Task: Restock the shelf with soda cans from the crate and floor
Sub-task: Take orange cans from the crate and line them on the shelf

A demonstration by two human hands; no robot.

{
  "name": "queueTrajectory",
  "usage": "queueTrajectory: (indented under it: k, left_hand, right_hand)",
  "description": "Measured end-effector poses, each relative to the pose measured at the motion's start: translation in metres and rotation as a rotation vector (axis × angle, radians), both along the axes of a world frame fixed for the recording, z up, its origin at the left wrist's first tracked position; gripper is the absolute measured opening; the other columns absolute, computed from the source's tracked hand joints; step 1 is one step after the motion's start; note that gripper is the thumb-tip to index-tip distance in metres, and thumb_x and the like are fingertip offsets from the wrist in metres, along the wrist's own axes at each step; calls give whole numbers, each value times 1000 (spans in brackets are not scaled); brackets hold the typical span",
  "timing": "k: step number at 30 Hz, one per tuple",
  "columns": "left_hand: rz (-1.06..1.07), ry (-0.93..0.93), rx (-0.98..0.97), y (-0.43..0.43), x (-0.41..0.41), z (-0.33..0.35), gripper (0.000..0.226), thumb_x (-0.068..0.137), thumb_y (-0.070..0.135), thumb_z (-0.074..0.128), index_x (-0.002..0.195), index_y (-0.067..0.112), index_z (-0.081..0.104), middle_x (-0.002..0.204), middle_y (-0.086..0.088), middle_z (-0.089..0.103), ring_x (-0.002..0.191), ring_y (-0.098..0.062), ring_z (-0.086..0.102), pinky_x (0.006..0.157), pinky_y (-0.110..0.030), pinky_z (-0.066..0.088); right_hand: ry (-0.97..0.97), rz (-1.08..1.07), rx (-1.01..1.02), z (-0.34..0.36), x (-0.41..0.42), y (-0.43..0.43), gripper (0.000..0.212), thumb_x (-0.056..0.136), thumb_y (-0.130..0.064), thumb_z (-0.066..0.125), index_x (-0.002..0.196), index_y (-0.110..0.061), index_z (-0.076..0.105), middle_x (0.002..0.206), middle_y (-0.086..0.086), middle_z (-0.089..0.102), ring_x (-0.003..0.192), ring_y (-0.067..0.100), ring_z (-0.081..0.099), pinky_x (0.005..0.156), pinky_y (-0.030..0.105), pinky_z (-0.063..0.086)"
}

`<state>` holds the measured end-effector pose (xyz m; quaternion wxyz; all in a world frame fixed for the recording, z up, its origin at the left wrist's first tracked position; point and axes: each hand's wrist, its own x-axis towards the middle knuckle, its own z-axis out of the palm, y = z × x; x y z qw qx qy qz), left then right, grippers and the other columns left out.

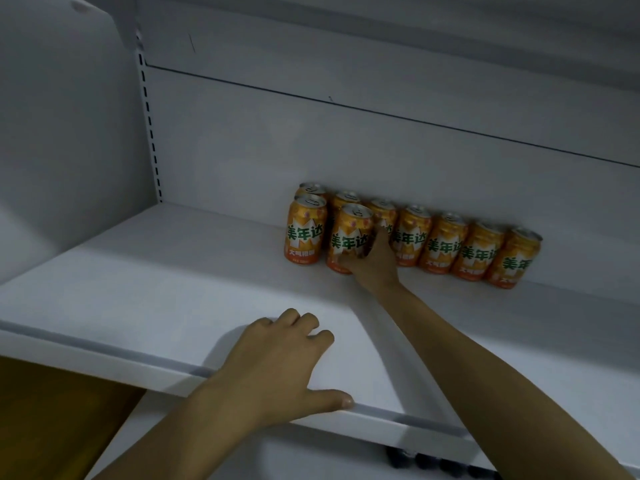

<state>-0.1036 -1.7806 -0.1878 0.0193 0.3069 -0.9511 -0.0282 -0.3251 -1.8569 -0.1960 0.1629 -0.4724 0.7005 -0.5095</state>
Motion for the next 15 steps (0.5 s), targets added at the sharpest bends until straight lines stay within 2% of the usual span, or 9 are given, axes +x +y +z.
queueTrajectory:
  k: [3, 7, 12, 13, 15]
  left_hand:
    - [-5, -42, 4, -1, -4, 3, 87, 76, 85, 31, 143, 30, 31, 145, 8, 33, 130, -13, 31, 102, -33, 34]
    - [11, -51, 0, -2, -7, 4, 101, 59, 90, 16, 139, 31, 36, 138, 9, 40, 123, -12, 37, 94, -32, 38]
    - [81, -68, 30, 7, -11, 10, 81, 79, 78, 41, 143, 29, 34, 141, 7, 40, 126, -15, 37, 96, -35, 41]
    - [100, -67, 26, 8, -12, 11, 81, 80, 77, 43, 143, 28, 33, 141, 7, 40, 126, -15, 37, 96, -35, 42]
    - [153, -57, 5, 18, -13, 12, 78, 81, 75, 44, 143, 28, 34, 140, 6, 41, 125, -15, 39, 95, -35, 42]
  right_hand:
    - [3, 3, 17, 2, 1, -1, 89, 74, -13, 81, 144, -12, 27, 142, 7, 47, 128, 23, 47, 94, 23, 36]
    - [-34, 9, 27, 3, 3, 1, 85, 75, -11, 79, 144, -12, 30, 141, 7, 48, 128, 23, 47, 95, 24, 37]
    - [-67, -37, 75, 11, 8, 17, 82, 72, -20, 82, 139, -10, 35, 136, 6, 52, 124, 23, 52, 89, 25, 40]
    - [-105, -60, 74, 12, 10, 23, 76, 73, -21, 81, 135, -9, 41, 131, 5, 56, 119, 22, 55, 85, 23, 42]
    - [-125, -31, 94, 15, 13, 42, 50, 74, -18, 79, 116, -9, 54, 110, 5, 63, 103, 20, 60, 75, 22, 45]
